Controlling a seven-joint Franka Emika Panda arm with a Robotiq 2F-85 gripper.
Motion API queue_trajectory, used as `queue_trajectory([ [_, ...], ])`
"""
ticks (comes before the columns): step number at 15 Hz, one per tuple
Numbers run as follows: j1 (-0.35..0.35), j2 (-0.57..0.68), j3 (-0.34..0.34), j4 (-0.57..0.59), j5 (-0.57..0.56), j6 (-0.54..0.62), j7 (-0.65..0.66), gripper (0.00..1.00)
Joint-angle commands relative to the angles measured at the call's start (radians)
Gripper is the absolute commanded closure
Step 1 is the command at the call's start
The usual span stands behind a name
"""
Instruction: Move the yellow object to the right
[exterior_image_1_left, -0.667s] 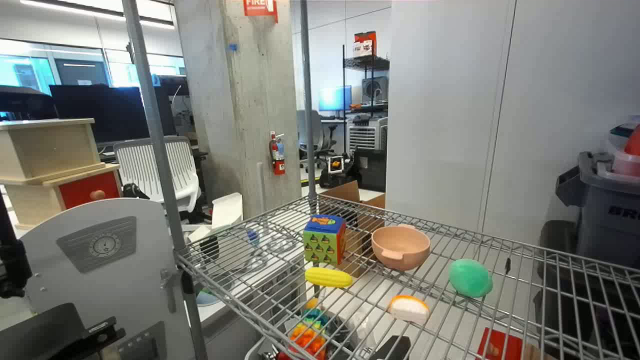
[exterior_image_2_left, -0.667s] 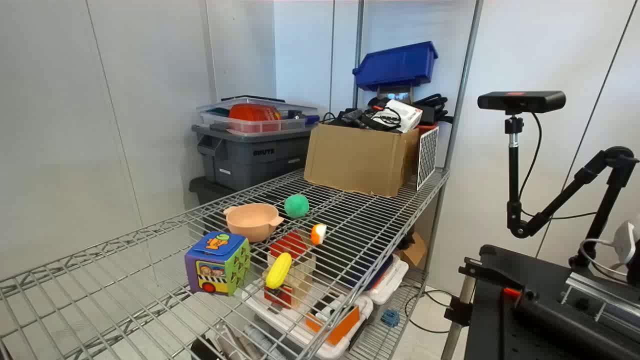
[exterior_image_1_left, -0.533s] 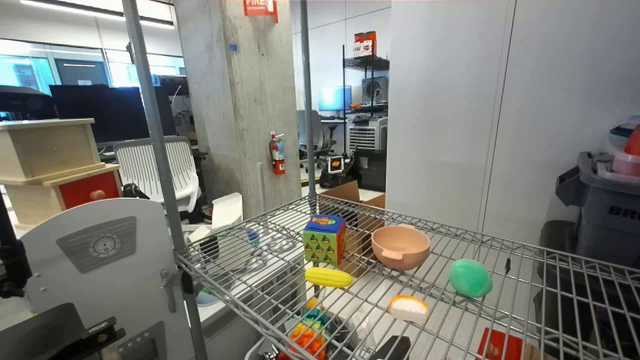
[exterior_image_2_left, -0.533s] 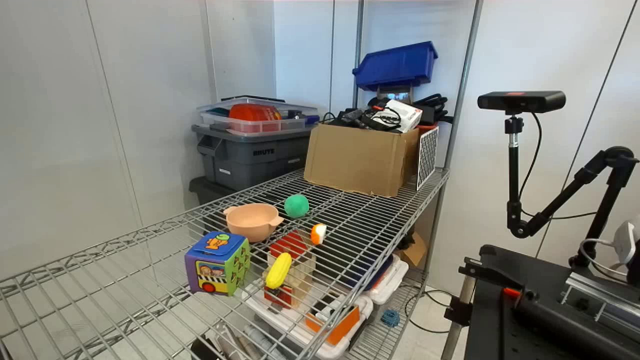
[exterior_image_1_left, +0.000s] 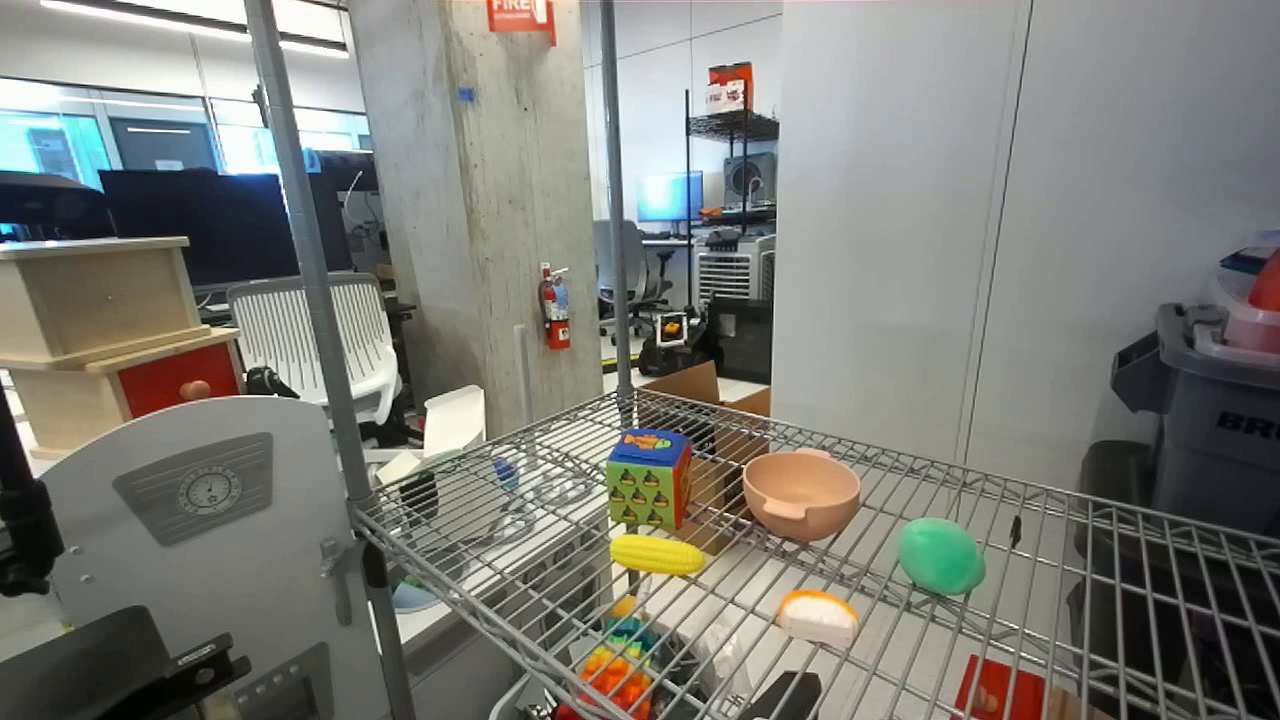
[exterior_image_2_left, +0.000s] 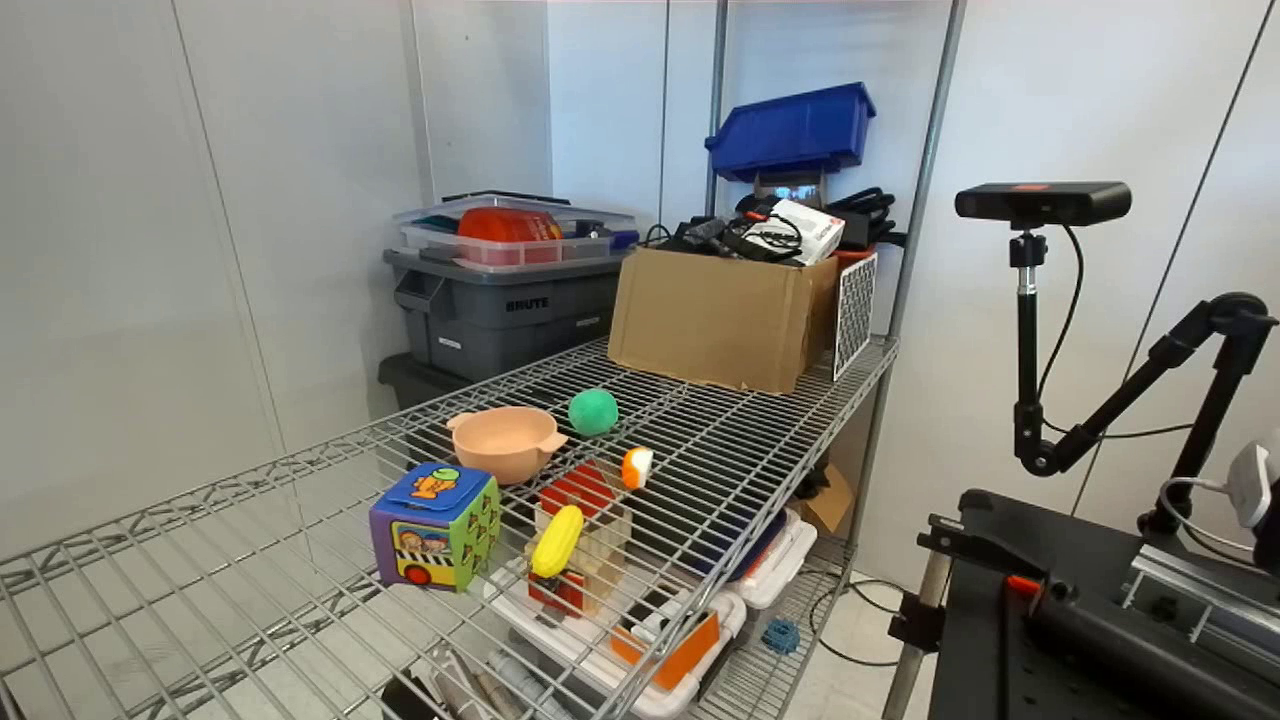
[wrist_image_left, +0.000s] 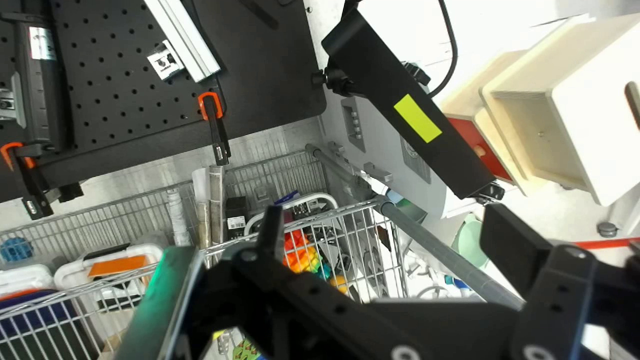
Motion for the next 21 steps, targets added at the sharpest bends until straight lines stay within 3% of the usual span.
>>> queue_trajectory([
  [1,-0.012,-0.001,0.009,0.003,0.005,-0.005,-0.005,0.00],
  [9,-0.012,-0.001,0.009,0.003,0.005,-0.005,-0.005,0.00],
  [11,-0.036,0.046,-0.025,-0.001,0.004,0.020,-0.040,0.00],
  [15,-0.112,0.185,-0.119,0.033,0.003,0.114,-0.130,0.00],
  [18,-0.154,0.355,-0.185,0.088,0.017,0.231,-0.197,0.00],
  [21,-0.176,0.535,-0.214,0.140,0.010,0.384,-0.180,0.00],
])
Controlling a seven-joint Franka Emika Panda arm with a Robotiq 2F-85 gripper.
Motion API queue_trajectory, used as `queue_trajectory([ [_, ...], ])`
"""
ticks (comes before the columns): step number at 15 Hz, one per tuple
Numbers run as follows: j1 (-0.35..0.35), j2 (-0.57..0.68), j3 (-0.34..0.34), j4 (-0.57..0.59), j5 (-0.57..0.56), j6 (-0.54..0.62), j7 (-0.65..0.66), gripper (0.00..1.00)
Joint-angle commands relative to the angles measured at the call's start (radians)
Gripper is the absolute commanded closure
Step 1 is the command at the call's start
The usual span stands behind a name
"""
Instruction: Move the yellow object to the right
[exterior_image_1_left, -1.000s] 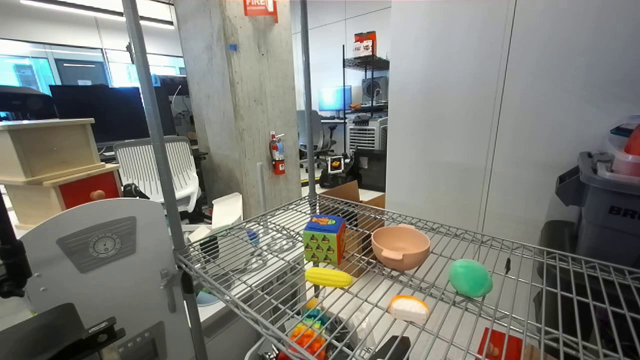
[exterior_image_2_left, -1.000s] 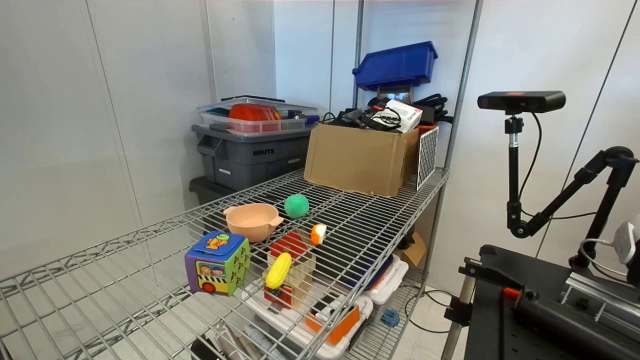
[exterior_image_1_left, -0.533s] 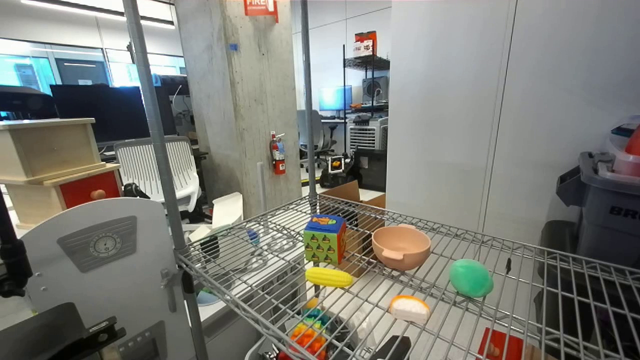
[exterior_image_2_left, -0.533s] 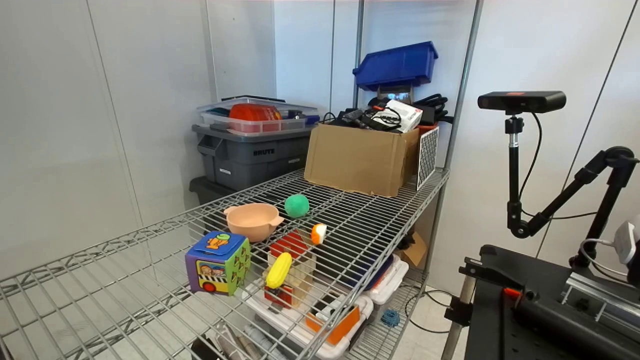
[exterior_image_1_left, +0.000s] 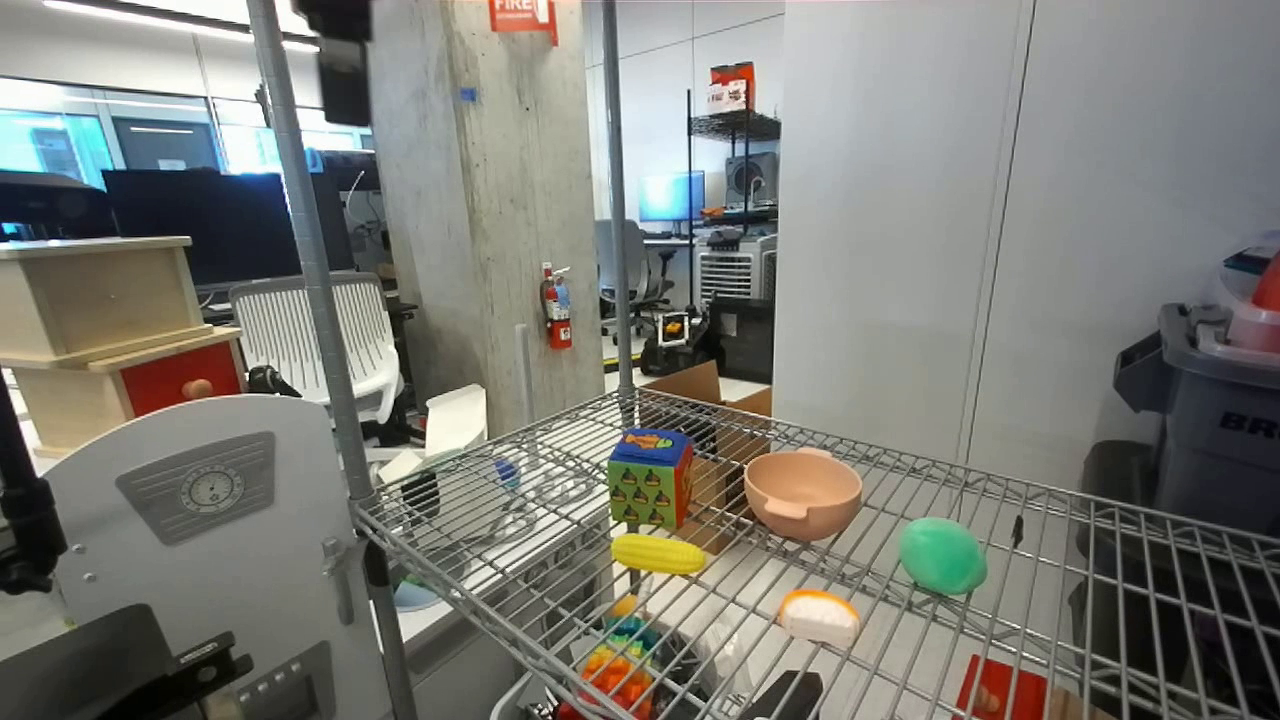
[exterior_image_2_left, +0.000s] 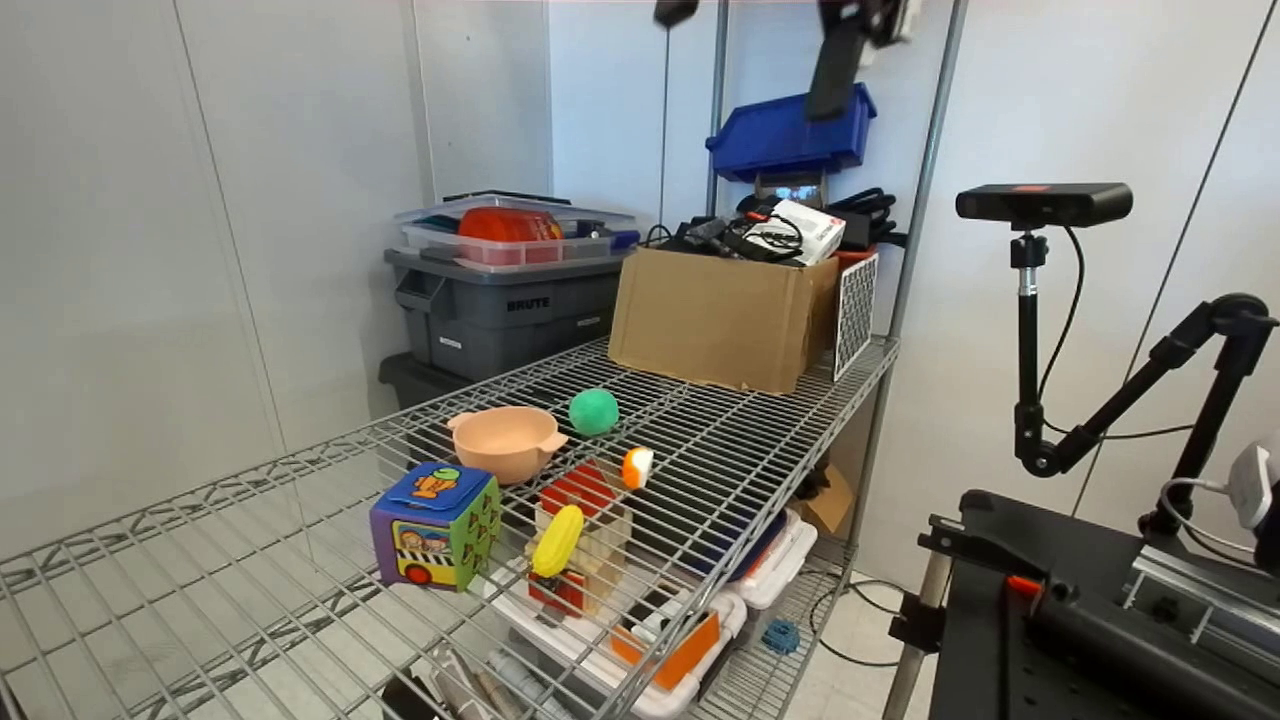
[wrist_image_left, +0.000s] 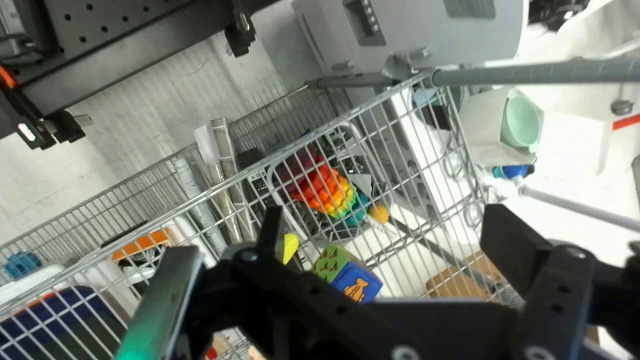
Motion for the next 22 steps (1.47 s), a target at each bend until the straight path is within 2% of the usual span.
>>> queue_trajectory([
  [1,-0.014,0.244,-0.026,0.105,0.018,0.169,0.011,0.00],
  [3,-0.014,0.380,-0.033,0.157,0.008,0.280,0.033,0.00],
  [7,0.002,0.657,-0.054,0.307,-0.014,0.412,0.166,0.00],
  [11,0.027,0.887,-0.105,0.479,-0.035,0.428,0.302,0.00],
  [12,0.049,0.942,-0.142,0.536,-0.068,0.374,0.377,0.00],
  [15,0.077,1.059,-0.196,0.659,-0.117,0.257,0.536,0.00],
  [19,0.066,1.144,-0.170,0.775,-0.134,0.091,0.612,0.00],
  [22,0.065,1.191,-0.146,0.850,-0.132,0.036,0.611,0.00],
])
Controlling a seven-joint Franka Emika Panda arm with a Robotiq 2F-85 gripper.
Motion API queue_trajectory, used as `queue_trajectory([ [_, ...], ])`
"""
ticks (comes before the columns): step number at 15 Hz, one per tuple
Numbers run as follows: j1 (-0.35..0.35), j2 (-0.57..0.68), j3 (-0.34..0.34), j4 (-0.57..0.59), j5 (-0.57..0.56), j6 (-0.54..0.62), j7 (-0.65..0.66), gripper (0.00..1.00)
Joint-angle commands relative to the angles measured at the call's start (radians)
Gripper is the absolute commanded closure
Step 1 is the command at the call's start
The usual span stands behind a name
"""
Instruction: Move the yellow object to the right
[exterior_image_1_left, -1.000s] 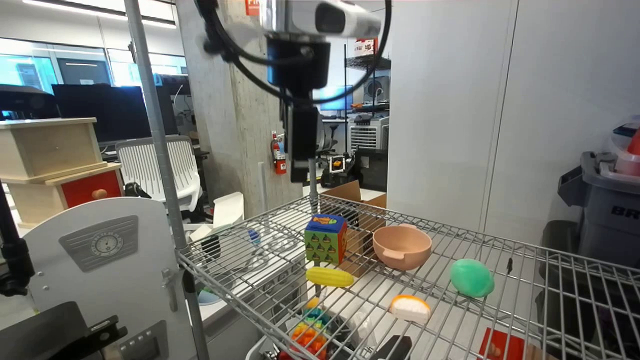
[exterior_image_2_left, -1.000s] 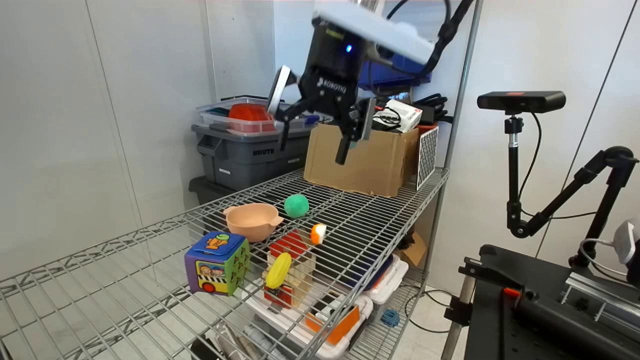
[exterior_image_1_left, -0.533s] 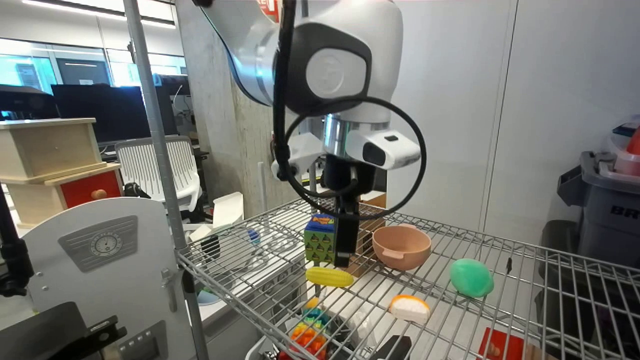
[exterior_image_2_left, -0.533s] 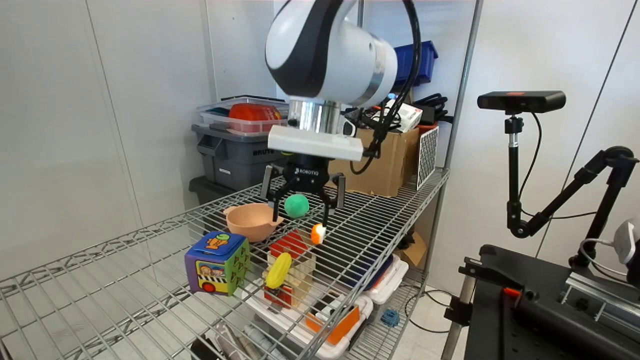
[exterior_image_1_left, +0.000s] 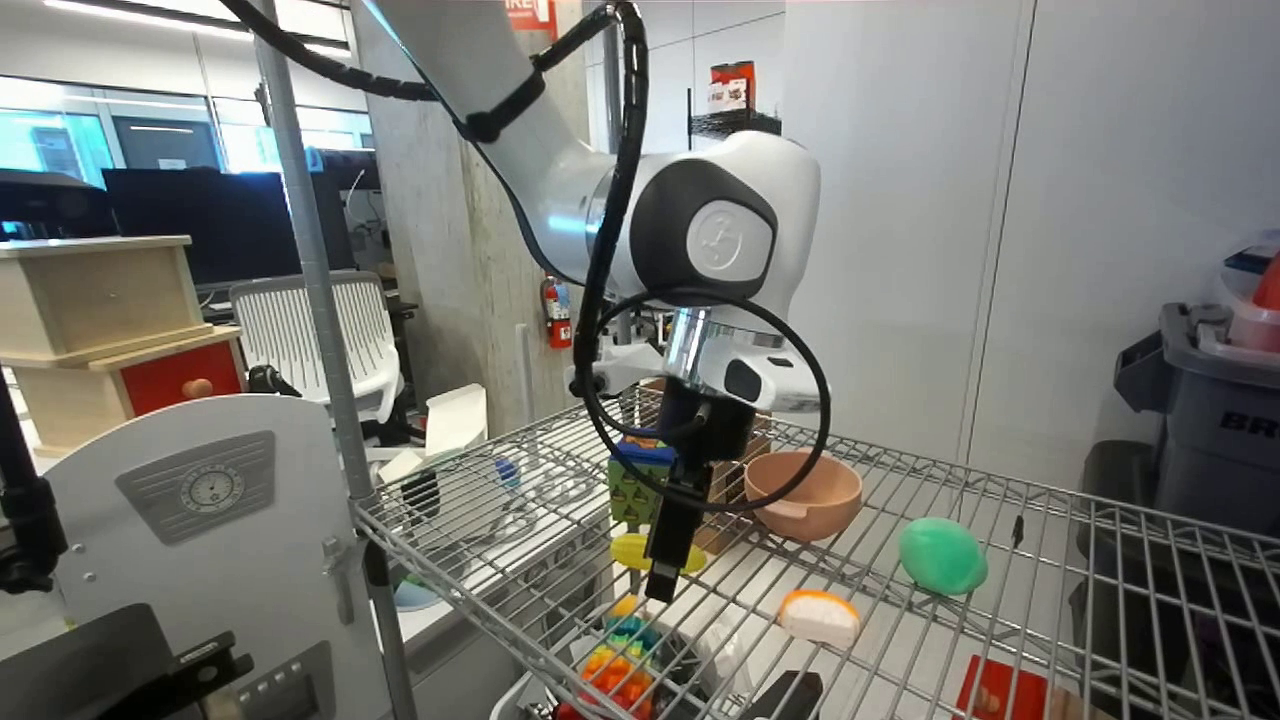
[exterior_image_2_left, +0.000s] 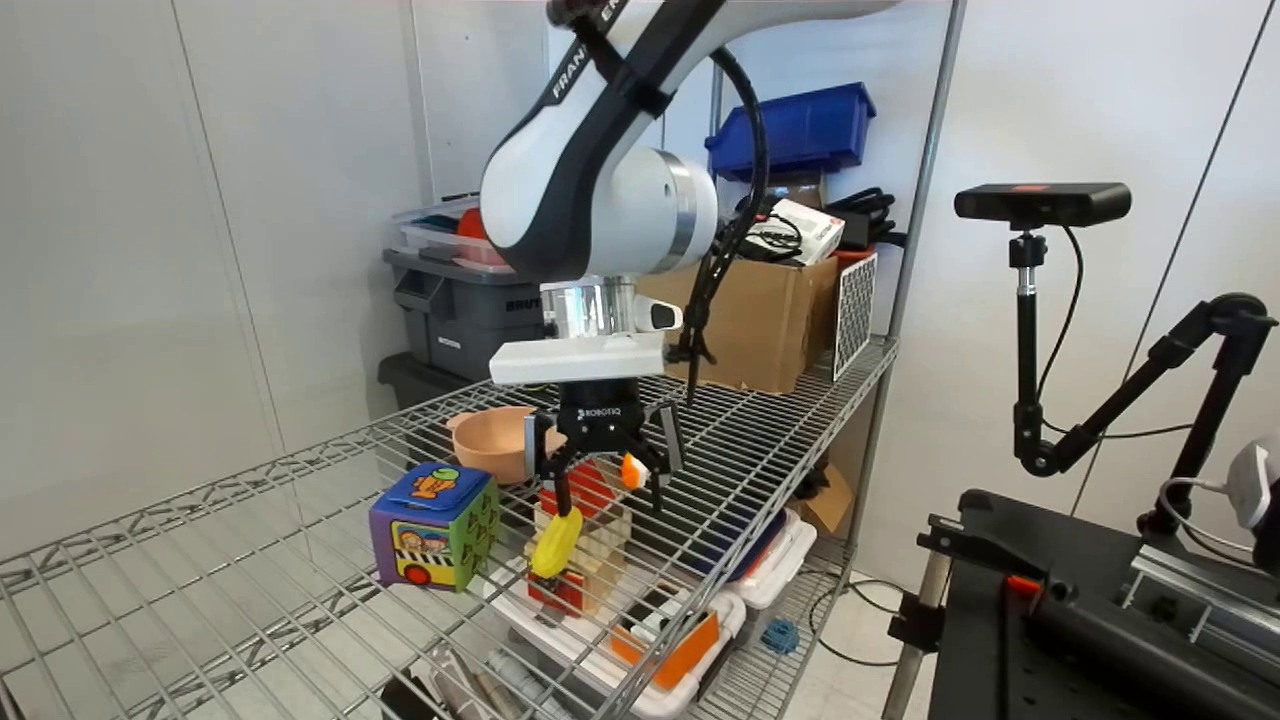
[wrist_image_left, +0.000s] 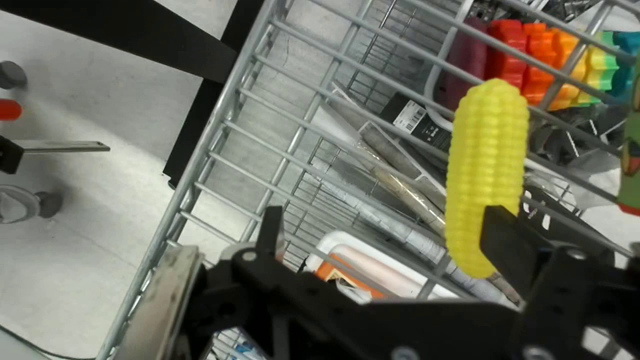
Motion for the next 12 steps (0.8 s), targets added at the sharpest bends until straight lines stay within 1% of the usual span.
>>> queue_trajectory([
  [1,-0.004,0.073,0.025,0.136,-0.012,-0.086,0.022,0.00],
  [7,-0.019,0.169,0.048,0.293,-0.010,-0.061,-0.029,0.00],
  [10,-0.026,0.212,0.051,0.351,-0.005,-0.045,-0.048,0.00],
  [12,-0.028,0.233,0.049,0.384,-0.001,-0.068,-0.030,0.00],
])
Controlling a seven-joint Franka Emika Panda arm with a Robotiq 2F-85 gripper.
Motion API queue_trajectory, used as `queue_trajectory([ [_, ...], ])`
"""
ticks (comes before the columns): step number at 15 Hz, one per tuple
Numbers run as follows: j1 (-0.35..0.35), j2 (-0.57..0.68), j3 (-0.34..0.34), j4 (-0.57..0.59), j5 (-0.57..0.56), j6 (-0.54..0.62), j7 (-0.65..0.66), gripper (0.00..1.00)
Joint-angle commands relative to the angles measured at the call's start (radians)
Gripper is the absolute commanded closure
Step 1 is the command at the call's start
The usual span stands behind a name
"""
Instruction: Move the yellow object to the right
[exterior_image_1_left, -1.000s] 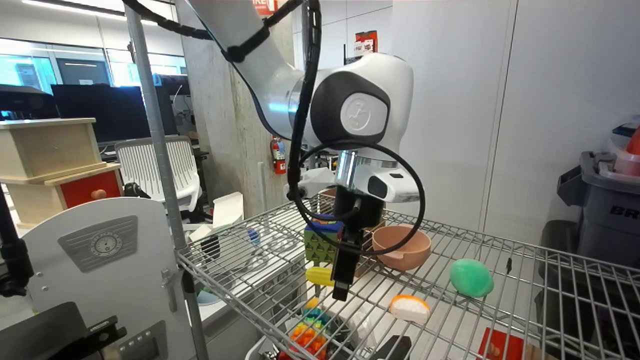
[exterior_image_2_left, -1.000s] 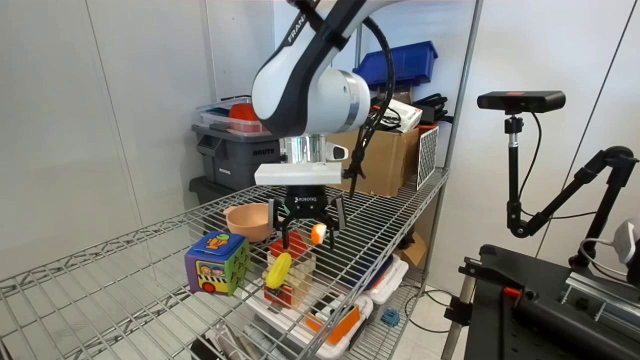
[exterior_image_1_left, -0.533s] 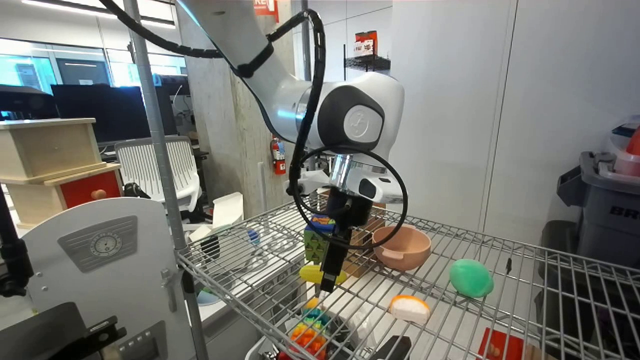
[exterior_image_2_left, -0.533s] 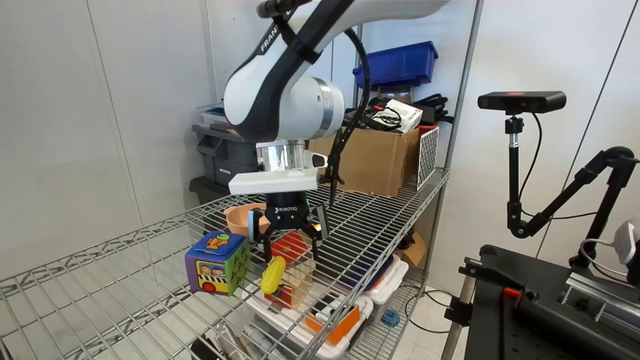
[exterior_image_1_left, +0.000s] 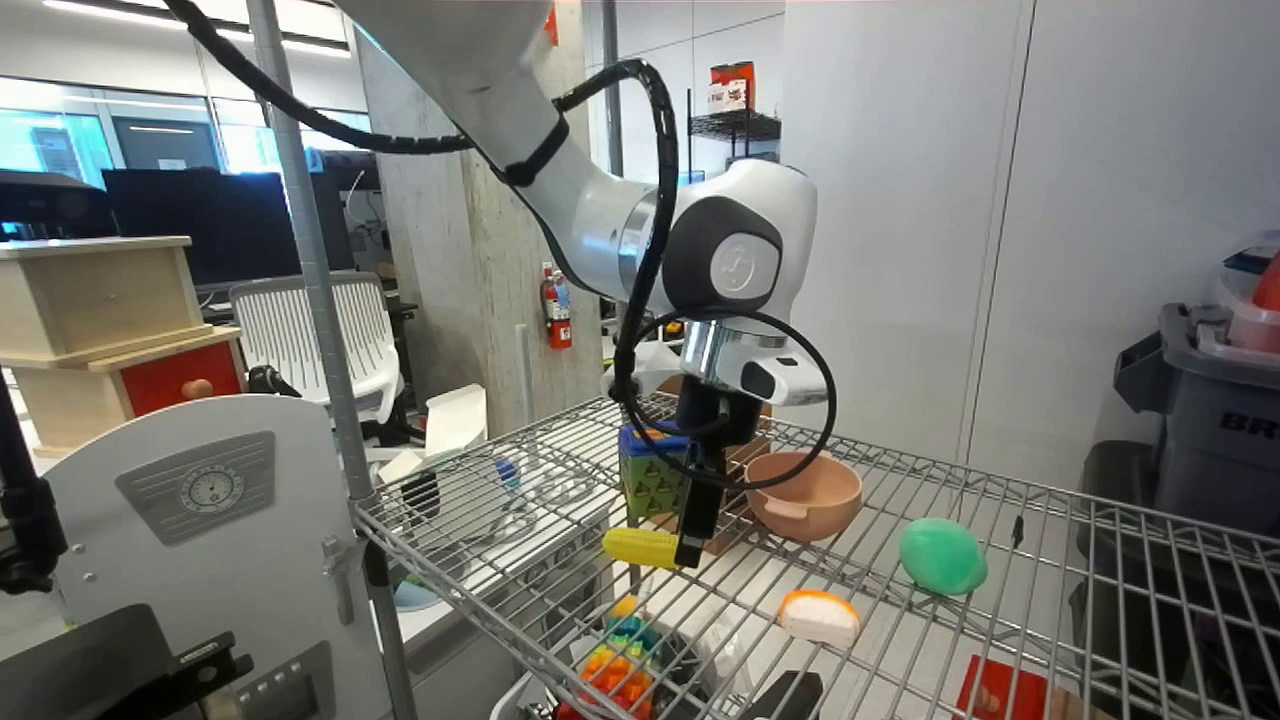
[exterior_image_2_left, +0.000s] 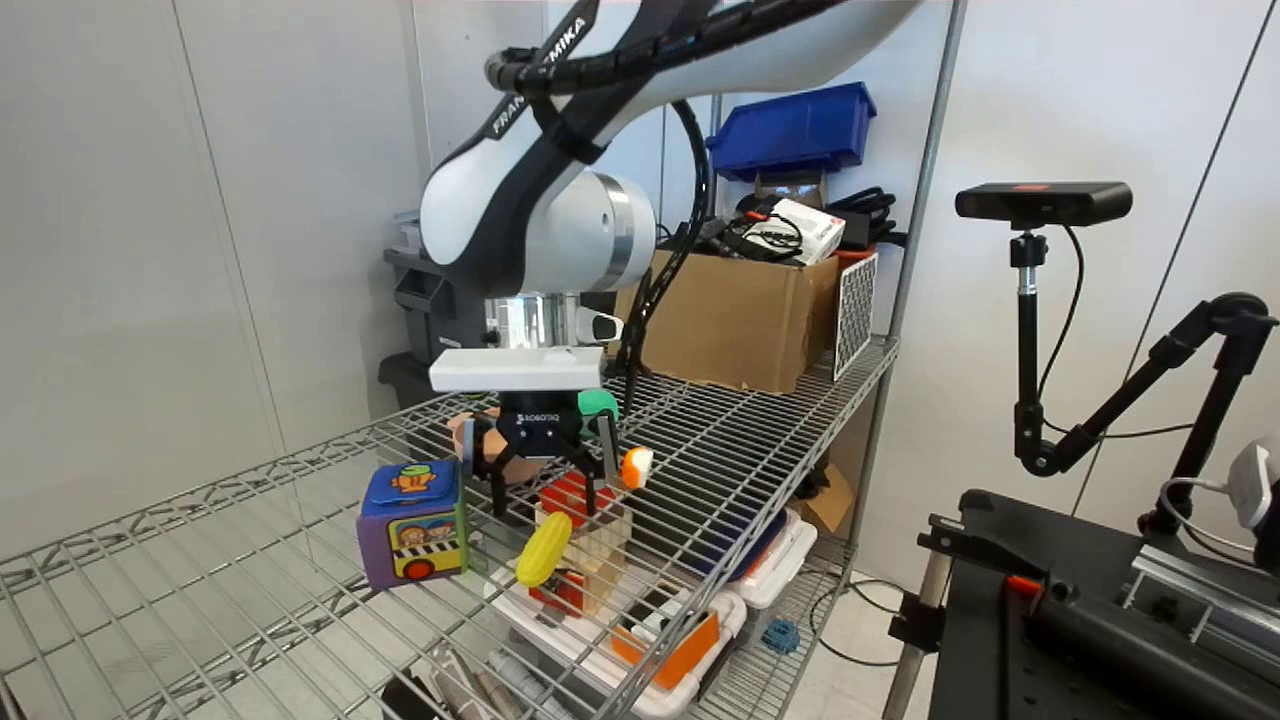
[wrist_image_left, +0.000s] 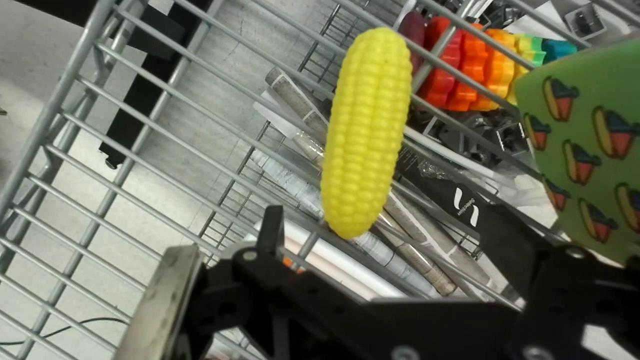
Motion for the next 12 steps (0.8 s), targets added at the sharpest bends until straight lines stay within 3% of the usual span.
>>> queue_trajectory([
  [1,-0.019,0.055,0.015,0.096,-0.002,-0.061,0.023,0.00],
  [7,0.001,0.039,0.019,0.066,-0.002,-0.118,0.077,0.00],
  [8,0.002,0.043,0.020,0.072,-0.002,-0.123,0.083,0.25],
  [9,0.003,0.052,0.019,0.085,-0.005,-0.127,0.089,0.26],
  [12,-0.001,0.069,0.016,0.116,-0.009,-0.125,0.099,0.49],
])
